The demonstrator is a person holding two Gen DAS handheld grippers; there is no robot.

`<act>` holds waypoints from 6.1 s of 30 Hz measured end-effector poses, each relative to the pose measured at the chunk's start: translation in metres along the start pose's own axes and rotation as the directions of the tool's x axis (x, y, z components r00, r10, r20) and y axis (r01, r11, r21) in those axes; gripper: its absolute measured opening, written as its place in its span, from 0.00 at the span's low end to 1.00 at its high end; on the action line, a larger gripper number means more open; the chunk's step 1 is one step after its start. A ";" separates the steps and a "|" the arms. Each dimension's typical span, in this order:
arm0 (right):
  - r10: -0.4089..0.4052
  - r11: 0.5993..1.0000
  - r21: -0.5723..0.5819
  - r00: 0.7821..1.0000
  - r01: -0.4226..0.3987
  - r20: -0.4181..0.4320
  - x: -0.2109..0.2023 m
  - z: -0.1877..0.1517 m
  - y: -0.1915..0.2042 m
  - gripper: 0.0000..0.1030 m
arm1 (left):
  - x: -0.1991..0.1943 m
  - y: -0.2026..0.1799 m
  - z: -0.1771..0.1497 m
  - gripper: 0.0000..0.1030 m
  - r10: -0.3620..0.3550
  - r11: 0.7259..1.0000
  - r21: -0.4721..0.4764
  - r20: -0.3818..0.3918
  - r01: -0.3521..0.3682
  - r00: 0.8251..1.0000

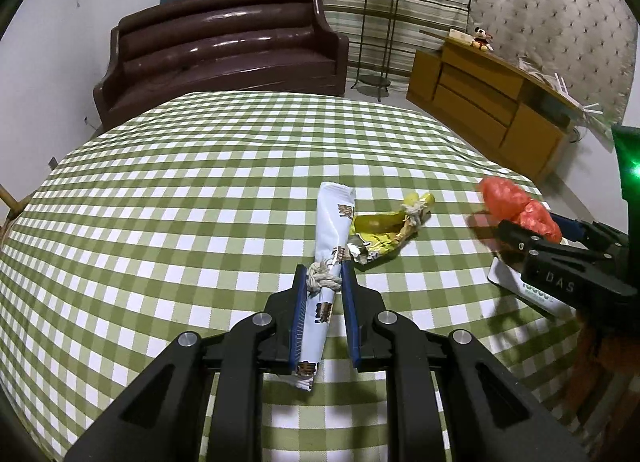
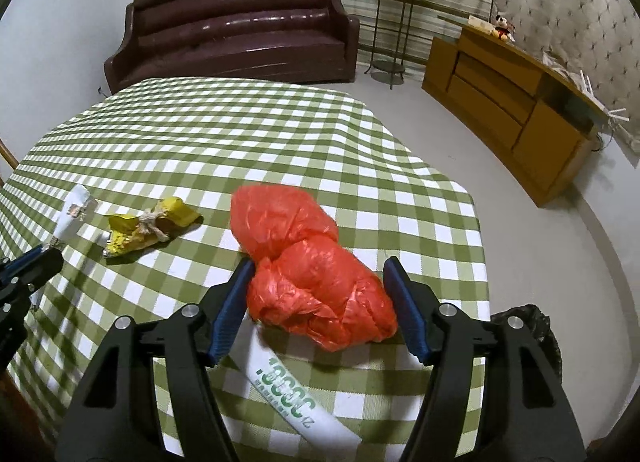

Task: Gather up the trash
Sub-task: 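Grasp the red plastic bag with the right gripper while the left holds the paper, then carry the paper and red bag over the bin and open both grippers, then move both open grippers from the bin back over the table, then grasp the white toothpaste tube with the right gripper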

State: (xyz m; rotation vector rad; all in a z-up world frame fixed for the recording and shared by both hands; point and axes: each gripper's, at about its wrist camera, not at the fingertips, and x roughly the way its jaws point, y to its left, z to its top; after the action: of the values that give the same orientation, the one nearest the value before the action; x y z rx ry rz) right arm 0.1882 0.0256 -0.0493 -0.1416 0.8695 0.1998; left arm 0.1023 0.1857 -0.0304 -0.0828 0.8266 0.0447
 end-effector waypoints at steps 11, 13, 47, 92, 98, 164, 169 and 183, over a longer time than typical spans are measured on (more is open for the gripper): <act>0.016 1.000 0.014 1.000 -0.016 -0.014 0.005 -0.007 -0.002 0.46 | 0.004 -0.001 -0.005 0.18 0.006 1.000 -0.006 -0.010 -0.006 1.000; 0.022 1.000 0.022 1.000 -0.021 -0.011 0.004 -0.007 -0.003 0.53 | 0.004 -0.001 -0.005 0.18 0.006 1.000 -0.006 -0.010 -0.006 1.000; -0.017 0.995 0.098 0.994 0.006 0.106 -0.046 -0.017 -0.035 0.41 | -0.006 -0.028 0.001 0.18 0.020 1.000 0.007 0.022 -0.020 1.000; -0.259 0.893 0.400 0.962 0.205 0.085 -0.110 -0.135 -0.223 0.42 | 0.008 -0.306 -0.037 0.18 -0.255 0.888 0.387 -0.036 0.249 0.966; -0.261 0.889 0.409 0.961 0.205 0.087 -0.108 -0.135 -0.229 0.48 | 0.013 -0.315 -0.036 0.27 -0.240 0.886 0.400 -0.038 0.235 0.970; 0.069 0.997 0.024 0.995 -0.071 0.072 -0.073 -0.063 -0.022 0.49 | -0.017 -0.057 -0.025 0.52 0.045 0.996 0.074 0.030 -0.047 0.999; 0.077 0.997 -0.013 0.997 -0.077 0.032 -0.061 -0.059 -0.007 0.49 | -0.015 -0.034 -0.023 0.53 0.064 0.997 0.044 0.025 -0.065 0.998; 0.084 0.993 -0.075 0.995 -0.088 -0.056 -0.036 -0.052 0.006 0.48 | -0.004 -0.015 -0.018 0.56 0.048 0.998 0.028 0.004 -0.048 0.999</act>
State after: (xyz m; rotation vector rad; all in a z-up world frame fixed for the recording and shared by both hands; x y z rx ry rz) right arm 0.1254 0.0162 -0.0552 -0.1828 0.9221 0.3115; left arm 0.0879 0.1693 -0.0387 -0.0364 0.8252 0.0780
